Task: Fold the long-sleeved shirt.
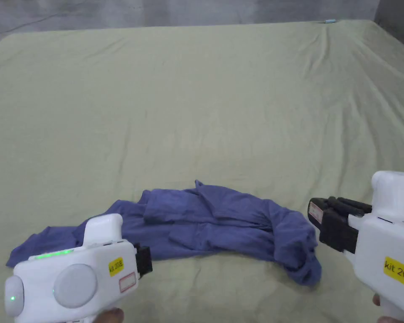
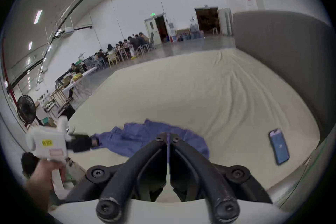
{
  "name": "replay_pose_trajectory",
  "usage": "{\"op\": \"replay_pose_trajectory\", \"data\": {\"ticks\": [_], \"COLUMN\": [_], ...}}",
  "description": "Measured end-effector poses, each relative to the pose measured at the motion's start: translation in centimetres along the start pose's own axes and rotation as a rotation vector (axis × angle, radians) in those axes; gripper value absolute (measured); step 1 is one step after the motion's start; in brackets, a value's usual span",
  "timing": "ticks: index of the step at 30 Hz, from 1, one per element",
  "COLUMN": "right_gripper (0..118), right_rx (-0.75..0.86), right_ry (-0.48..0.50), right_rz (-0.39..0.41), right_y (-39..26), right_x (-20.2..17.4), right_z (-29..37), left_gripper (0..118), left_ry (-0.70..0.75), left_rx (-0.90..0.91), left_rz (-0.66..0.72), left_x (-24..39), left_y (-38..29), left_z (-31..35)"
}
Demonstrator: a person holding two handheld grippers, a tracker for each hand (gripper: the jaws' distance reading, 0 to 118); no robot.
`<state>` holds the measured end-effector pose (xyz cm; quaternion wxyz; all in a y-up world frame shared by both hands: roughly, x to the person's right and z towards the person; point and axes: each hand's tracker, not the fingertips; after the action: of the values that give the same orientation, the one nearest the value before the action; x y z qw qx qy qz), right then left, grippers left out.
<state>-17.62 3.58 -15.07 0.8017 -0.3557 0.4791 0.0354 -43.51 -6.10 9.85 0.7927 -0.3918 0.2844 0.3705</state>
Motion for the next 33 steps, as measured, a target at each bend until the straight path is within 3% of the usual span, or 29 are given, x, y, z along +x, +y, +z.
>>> {"op": "replay_pose_trajectory", "data": {"ticks": [2,7,8,9,10,11,15,18,21,23,27,28,29,30,31,33], "right_gripper": [0,0,0,0,0,0,0,0,0,0,0,6,31,66,112,118], "right_rx": [-0.021,-0.042,-0.048,-0.055,-0.063,-0.072,-0.105,-0.142,-0.183,-0.222,-0.258,-0.266,-0.274,-0.297,-0.335,-0.356], "right_ry": [0.004,-0.024,-0.029,-0.035,-0.043,-0.05,-0.079,-0.1,-0.126,-0.177,-0.184,-0.16,-0.133,-0.105,-0.095,-0.075], "right_rz": [0.005,0.007,-0.004,-0.021,-0.034,-0.042,-0.041,-0.03,-0.034,-0.044,-0.058,-0.08,-0.105,-0.125,-0.134,-0.128], "right_y": [-0.4,-0.1,0.0,0.0,0.0,0.0,-0.5,-0.9,-1.2,-1.3,-0.9,-0.6,-0.3,0.1,0.4,0.4], "right_x": [-0.3,0.0,0.2,0.4,0.6,0.7,1.3,1.8,2.6,3.2,4.8,5.2,5.8,6.3,6.7,7.4], "right_z": [-0.6,-1.7,-1.9,-2.1,-2.4,-2.7,-3.7,-4.6,-5.8,-6.9,-9.8,-10.5,-11.2,-12.3,-13.4,-15.7], "left_gripper": [0,0,13,45,88,94,95,93,61,1,0,0,0,0,0,0], "left_ry": [0.023,0.09,0.105,0.118,0.109,0.115,0.17,0.221,0.203,0.178,0.094,0.082,0.068,0.048,0.026,-0.028], "left_rx": [-0.007,0.124,0.12,0.104,0.118,0.108,-0.061,-0.11,-0.009,0.025,0.087,0.103,0.122,0.134,0.137,0.153], "left_rz": [0.065,-0.058,-0.072,-0.092,-0.105,-0.109,-0.117,-0.151,-0.255,-0.287,-0.25,-0.254,-0.254,-0.257,-0.253,-0.223], "left_x": [-0.1,0.1,0.3,0.5,-0.3,-0.1,0.0,0.2,1.5,2.2,3.3,3.5,3.7,4.9,5.0,5.2], "left_y": [-0.4,6.1,7.5,9.0,11.3,12.4,16.2,16.2,16.0,15.8,16.6,16.7,16.7,16.0,15.9,15.8], "left_z": [-0.4,-2.3,-3.2,-4.6,-6.6,-7.9,-15.3,-18.0,-16.6,-15.0,-11.2,-10.3,-9.4,-7.6,-6.8,-5.3]}}
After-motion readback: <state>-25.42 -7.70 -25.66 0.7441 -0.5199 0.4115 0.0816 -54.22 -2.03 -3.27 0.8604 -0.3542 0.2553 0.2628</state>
